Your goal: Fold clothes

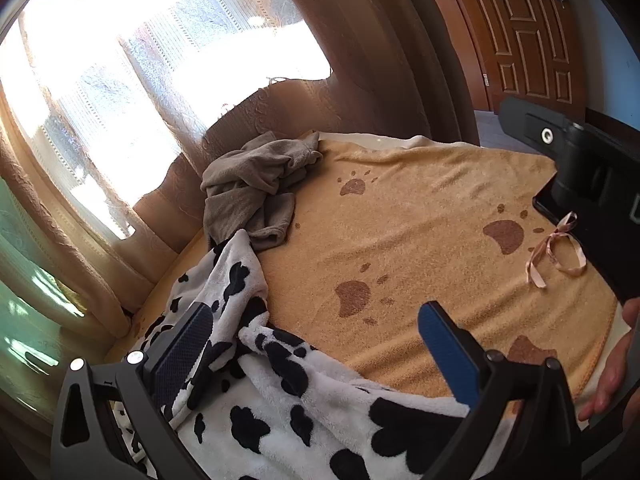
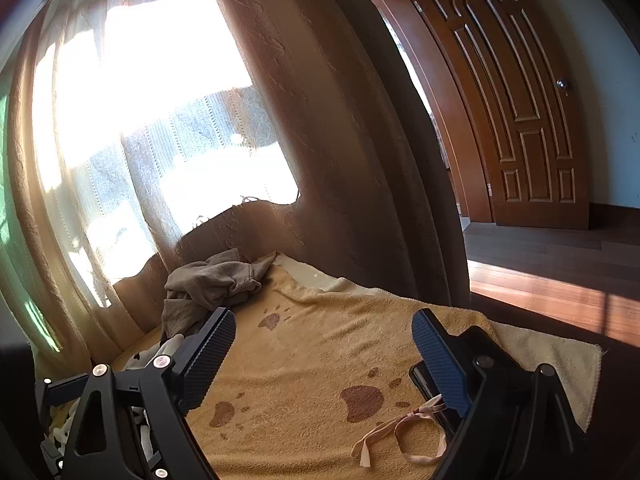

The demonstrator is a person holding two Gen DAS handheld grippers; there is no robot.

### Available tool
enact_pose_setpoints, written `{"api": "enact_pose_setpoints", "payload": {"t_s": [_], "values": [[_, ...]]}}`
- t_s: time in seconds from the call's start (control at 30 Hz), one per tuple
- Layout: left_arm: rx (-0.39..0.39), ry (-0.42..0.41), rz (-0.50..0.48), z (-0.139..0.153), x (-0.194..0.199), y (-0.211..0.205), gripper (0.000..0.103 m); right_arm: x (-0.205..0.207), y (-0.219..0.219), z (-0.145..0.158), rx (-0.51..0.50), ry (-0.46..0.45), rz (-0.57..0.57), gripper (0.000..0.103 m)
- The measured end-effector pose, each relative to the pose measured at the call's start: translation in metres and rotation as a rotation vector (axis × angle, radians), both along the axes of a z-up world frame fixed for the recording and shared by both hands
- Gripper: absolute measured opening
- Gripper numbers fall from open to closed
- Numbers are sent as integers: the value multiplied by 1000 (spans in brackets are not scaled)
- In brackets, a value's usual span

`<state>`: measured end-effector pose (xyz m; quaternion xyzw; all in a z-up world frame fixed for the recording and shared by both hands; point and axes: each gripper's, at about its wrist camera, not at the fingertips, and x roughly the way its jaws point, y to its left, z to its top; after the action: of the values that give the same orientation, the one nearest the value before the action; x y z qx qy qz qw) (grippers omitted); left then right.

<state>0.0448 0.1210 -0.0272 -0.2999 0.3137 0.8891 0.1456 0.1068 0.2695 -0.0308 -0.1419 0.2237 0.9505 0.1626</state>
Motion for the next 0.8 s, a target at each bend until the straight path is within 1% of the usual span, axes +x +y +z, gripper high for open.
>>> {"api": "enact_pose_setpoints", "payload": {"t_s": [0.3, 0.57, 0.73, 0.8], "values": [[28, -1, 17, 4, -1, -12, 103, -2, -10, 2, 18, -6, 20, 92], [59, -2, 35, 8, -1, -28, 103, -1, -24, 11, 54, -4, 42, 92], [105, 5, 66, 12, 1, -52, 103, -2, -37, 21, 73, -4, 70, 92], [142, 5, 96, 14, 3, -72, 103, 0, -44, 27, 76, 11, 112, 92]]}}
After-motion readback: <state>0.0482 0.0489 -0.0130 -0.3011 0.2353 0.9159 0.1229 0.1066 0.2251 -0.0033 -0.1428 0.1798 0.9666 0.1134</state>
